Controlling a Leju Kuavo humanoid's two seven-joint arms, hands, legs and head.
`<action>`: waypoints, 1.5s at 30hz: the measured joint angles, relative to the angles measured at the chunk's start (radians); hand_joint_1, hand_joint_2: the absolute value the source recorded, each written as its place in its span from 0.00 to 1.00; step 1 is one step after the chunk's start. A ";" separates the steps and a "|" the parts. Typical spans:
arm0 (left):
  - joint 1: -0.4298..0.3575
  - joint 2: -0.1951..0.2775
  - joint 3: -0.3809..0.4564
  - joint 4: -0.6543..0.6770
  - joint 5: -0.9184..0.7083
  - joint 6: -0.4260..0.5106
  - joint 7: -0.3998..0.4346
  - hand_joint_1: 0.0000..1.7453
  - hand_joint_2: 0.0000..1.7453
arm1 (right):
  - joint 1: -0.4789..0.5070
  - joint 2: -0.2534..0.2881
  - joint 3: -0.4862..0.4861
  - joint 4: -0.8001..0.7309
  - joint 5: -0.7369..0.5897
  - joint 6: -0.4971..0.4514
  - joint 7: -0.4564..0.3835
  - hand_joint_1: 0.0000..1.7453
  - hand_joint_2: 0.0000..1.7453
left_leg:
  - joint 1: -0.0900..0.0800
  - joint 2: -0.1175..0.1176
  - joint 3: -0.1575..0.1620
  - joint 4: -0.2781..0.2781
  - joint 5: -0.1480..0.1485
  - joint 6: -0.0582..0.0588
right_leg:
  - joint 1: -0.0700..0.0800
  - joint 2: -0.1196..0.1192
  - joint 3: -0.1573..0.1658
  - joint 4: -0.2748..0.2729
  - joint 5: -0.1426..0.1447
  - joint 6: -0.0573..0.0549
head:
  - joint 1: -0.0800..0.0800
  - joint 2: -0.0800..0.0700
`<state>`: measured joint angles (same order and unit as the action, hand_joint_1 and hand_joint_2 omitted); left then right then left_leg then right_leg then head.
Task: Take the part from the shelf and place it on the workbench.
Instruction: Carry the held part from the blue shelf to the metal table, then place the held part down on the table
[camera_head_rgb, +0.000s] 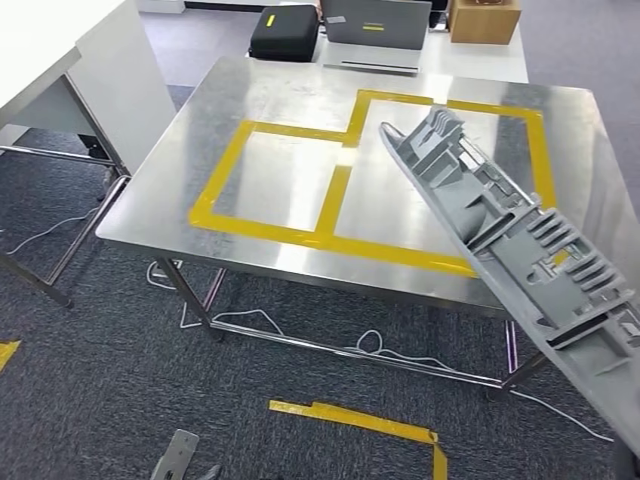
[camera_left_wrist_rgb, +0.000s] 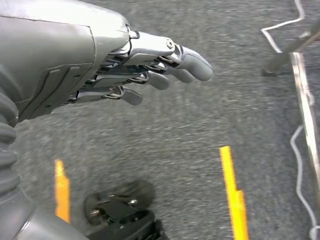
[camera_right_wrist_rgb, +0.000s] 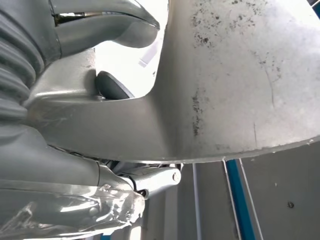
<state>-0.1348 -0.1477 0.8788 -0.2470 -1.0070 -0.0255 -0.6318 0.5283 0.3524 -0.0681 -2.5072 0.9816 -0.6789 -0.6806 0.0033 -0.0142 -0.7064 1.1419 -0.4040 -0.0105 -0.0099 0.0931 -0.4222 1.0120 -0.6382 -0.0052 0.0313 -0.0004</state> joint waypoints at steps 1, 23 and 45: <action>0.000 0.000 0.000 0.000 0.001 0.001 0.000 0.00 1.00 | 0.002 0.001 0.001 0.000 0.003 0.000 0.002 1.00 1.00 | -0.006 -0.003 0.017 -0.023 -0.007 0.009 | -0.004 0.005 0.011 -0.009 -0.011 0.007 | -0.001 0.000; -0.009 -0.009 0.001 -0.004 0.017 0.005 -0.004 0.00 1.00 | 0.027 0.004 0.003 0.008 -0.012 0.000 -0.007 1.00 1.00 | 0.021 0.016 0.268 0.073 -0.235 -0.025 | -0.008 -0.102 -0.226 0.043 0.179 0.005 | 0.009 0.000; -0.002 0.004 0.001 -0.005 0.020 0.006 -0.014 0.00 1.00 | 0.036 0.004 -0.005 0.012 -0.041 0.000 -0.011 1.00 1.00 | -0.009 0.002 0.112 -0.104 -0.074 0.018 | 0.006 -0.063 -0.058 -0.015 0.067 0.009 | 0.006 0.000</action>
<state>-0.1372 -0.1438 0.8801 -0.2518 -0.9873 -0.0197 -0.6458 0.5647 0.3567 -0.0731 -2.4948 0.9408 -0.6786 -0.6920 -0.0061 -0.0121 -0.5949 1.0382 -0.4778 0.0078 -0.0043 0.0303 -0.4802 0.9971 -0.5713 0.0041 0.0376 -0.0004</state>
